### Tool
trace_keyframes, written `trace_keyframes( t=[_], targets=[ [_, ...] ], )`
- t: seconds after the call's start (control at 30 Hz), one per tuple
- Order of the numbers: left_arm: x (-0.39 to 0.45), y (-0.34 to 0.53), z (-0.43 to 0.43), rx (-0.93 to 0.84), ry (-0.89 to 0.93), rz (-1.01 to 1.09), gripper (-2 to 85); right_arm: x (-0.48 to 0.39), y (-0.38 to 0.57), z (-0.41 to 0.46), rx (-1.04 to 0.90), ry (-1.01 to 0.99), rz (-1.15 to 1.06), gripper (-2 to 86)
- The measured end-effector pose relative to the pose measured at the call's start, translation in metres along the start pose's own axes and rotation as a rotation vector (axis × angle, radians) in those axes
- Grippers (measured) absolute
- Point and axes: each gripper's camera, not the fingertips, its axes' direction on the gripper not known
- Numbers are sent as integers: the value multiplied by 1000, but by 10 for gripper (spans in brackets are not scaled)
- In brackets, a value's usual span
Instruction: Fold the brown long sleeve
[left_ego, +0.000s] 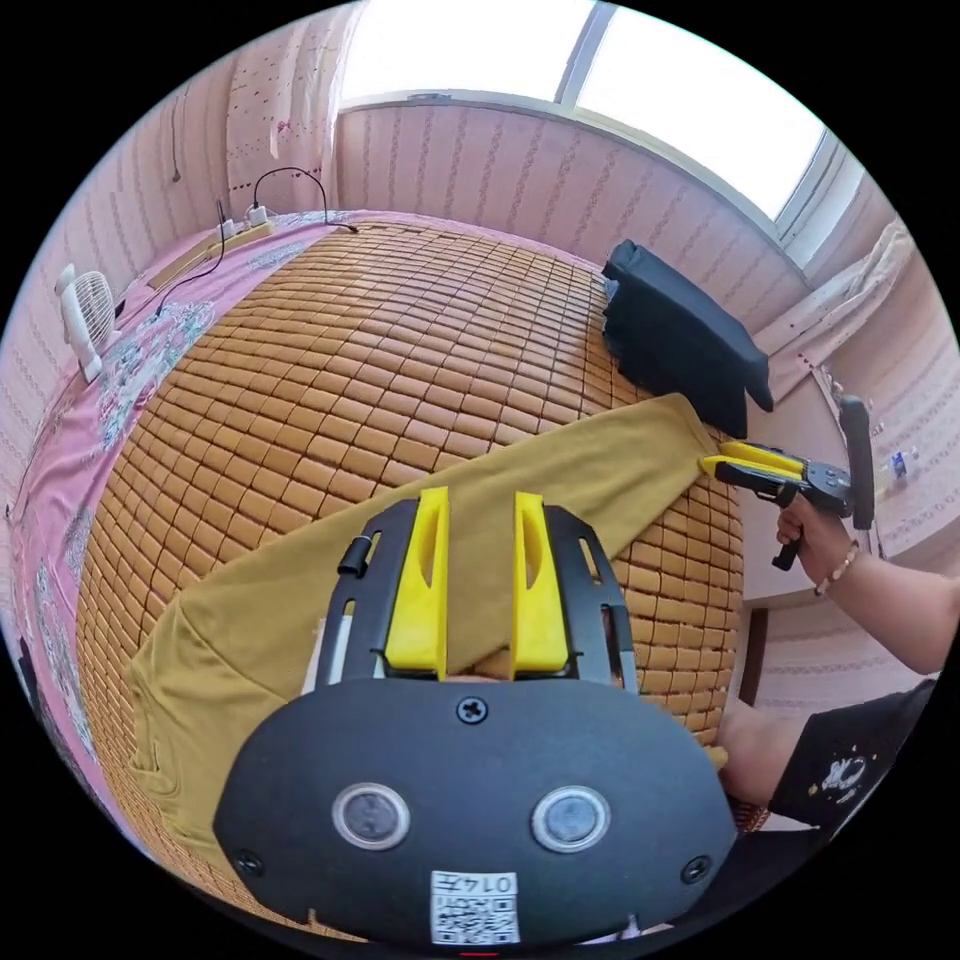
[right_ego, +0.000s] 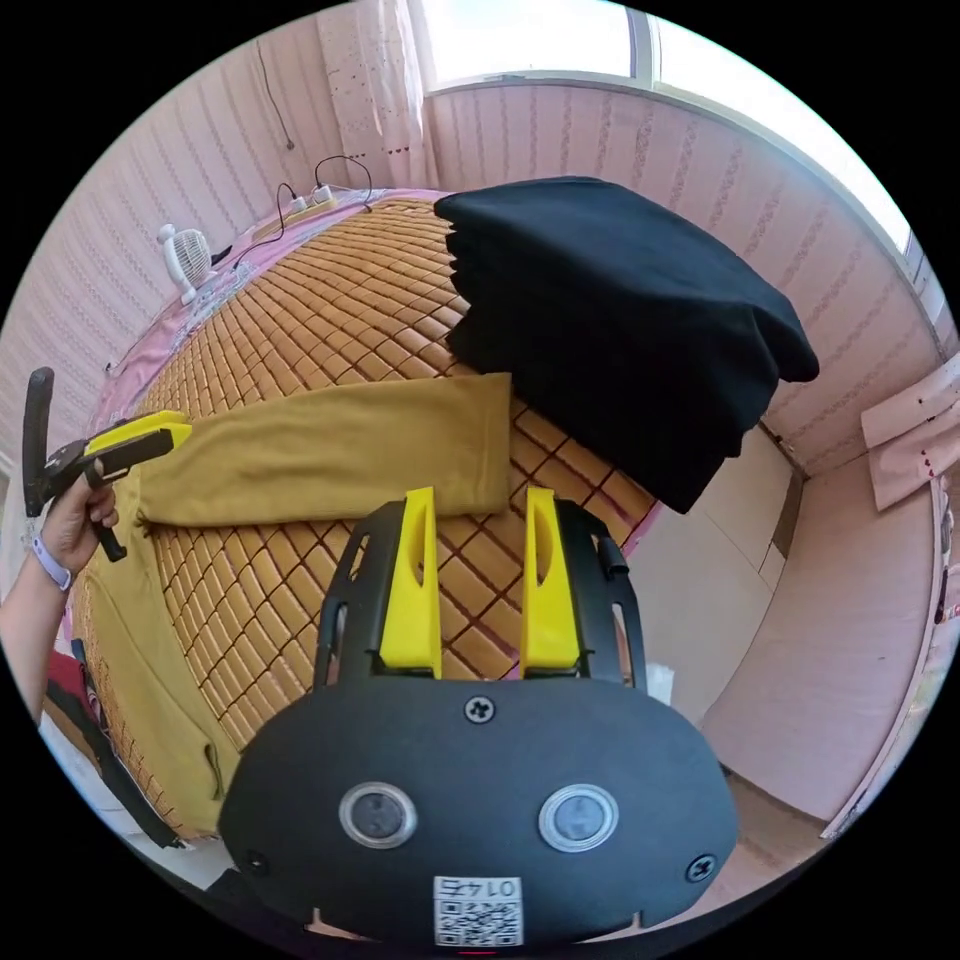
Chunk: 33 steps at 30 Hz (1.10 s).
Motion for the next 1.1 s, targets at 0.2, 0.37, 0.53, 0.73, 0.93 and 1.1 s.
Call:
trace_keyframes(
  t=[0.2, 0.37, 0.53, 0.73, 0.93, 1.1],
  targets=[
    [9, -38, 48, -180, -25, 54, 102, 16, 13, -1, 48, -34, -9, 94],
    [1, -35, 40, -154, 22, 13, 38, 19, 16, -16, -28, -123, -126, 62],
    [-21, -18, -11, -20, 152, -95, 18, 13, 18, -85, 164, -453, -135, 53],
    [-59, 59, -142, 288, 146, -194, 11, -58, 26, -172, 327, -1026, -428, 51],
    [-92, 231, -232, 257, -6, -535, 35, -200, 111, -190, -185, -1272, -1051, 71],
    [-90, 398, -254, 55, -70, -950, 64, -264, 220, -156, -559, -1142, -1297, 96]
  ],
)
